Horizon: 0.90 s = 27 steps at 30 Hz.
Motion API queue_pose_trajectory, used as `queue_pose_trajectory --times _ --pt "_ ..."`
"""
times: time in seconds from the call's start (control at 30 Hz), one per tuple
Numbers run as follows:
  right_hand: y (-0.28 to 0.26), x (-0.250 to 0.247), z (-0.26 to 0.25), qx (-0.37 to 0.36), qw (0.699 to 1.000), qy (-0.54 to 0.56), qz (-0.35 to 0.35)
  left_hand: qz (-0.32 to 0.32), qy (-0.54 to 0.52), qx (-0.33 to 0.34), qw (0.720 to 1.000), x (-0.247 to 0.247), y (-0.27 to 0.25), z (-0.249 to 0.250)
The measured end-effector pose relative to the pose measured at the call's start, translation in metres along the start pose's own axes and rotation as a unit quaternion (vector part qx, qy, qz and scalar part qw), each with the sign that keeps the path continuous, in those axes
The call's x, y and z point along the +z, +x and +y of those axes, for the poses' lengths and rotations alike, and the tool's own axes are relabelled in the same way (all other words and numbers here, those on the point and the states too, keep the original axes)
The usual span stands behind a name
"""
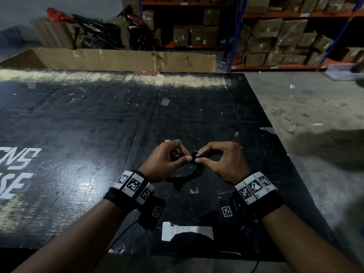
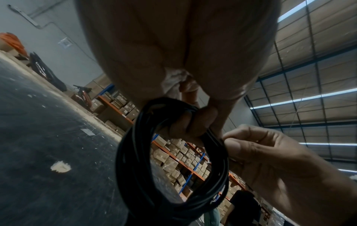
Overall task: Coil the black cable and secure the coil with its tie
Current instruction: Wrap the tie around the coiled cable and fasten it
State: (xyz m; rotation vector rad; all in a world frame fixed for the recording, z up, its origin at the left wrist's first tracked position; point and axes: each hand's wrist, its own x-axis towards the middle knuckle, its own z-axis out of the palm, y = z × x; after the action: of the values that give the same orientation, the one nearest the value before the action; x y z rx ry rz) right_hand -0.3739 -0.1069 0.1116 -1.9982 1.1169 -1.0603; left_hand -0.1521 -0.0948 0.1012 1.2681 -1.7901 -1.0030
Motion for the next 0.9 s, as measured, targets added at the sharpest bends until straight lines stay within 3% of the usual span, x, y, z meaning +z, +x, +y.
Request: queue_pose_trajectory --times 0.27,0.4,0.5,0.7,0.9 --pt "0.006 -0.003 0.014 0.074 0.993 0.092 0.032 -0.014 -0.047 -0.005 0.999 -0.004 -0.004 -0.005" --pt "0.003 -0.006 0.029 0.120 0.979 0.142 0.084 -0.017 -0.091 -0.053 0.994 -0.011 -0.011 -0.024" --pt "-0.001 -0.002 0.041 0.181 0.955 0.198 0.126 -0.016 -0.139 -0.096 0.985 -0.009 -0.013 -0.037" --pt "-0.003 0.012 0.055 0.286 0.871 0.352 0.186 0.039 -0.228 -0.164 0.959 0.003 -0.005 -0.049" --pt "0.007 0.017 0.067 0.334 0.856 0.342 0.196 0.091 -0.190 -0.174 0.962 0.007 0.017 -0.061"
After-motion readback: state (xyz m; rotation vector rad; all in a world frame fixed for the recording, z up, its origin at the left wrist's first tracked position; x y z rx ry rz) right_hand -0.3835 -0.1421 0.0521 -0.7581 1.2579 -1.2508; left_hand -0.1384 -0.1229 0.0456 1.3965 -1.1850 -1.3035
